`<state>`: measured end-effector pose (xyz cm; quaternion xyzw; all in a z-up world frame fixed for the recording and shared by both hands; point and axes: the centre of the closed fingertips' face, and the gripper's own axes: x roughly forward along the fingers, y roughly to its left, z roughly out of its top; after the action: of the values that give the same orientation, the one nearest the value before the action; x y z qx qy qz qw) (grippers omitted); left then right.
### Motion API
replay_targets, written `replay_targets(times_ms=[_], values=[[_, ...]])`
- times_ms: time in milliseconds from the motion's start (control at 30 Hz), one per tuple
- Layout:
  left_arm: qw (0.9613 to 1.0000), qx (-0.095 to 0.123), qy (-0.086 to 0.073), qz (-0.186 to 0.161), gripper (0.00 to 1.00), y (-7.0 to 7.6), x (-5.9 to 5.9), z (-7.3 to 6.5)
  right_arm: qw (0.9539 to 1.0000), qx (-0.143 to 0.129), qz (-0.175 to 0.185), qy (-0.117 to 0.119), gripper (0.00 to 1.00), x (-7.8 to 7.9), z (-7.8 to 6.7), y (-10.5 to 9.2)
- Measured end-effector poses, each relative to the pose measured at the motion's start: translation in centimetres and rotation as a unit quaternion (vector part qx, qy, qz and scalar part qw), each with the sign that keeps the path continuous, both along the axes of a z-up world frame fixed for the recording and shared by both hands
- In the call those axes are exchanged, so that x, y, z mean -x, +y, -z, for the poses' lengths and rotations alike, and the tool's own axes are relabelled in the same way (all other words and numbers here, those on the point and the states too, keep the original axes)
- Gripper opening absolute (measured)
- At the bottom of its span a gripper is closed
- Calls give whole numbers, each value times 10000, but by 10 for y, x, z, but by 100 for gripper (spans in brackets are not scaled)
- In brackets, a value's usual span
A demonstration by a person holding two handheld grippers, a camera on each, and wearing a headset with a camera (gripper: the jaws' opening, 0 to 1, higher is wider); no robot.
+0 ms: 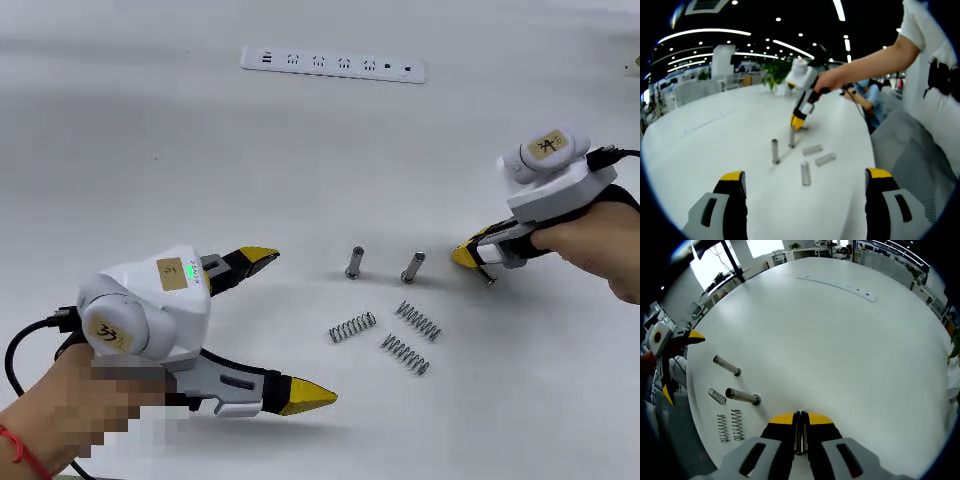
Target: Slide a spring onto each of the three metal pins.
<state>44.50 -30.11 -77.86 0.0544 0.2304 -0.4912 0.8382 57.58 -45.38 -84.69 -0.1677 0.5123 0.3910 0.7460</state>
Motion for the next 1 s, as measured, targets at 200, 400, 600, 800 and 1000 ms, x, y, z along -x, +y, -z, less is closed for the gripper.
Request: replay_targets(times_ms=[200,400,600,800,1000], values=[[10000,3,-7,8,100,-1,0,-1,9999,-138,27,-94,9,0,-8,1],[10000,-9,-13,22,100,-1,0,-2,9994,-283,39,-208,9,2,-17,0],[10000,-17,-28,29,100,-2,0,-3,9985,-416,70,-337,9,4,-24,0],[10000,-24,-38,36,100,-2,0,-5,9974,-537,114,-470,9,9,-32,-1],[10000,-35,-53,46,100,-3,1,-6,9960,-653,141,-590,9,12,-37,-2]])
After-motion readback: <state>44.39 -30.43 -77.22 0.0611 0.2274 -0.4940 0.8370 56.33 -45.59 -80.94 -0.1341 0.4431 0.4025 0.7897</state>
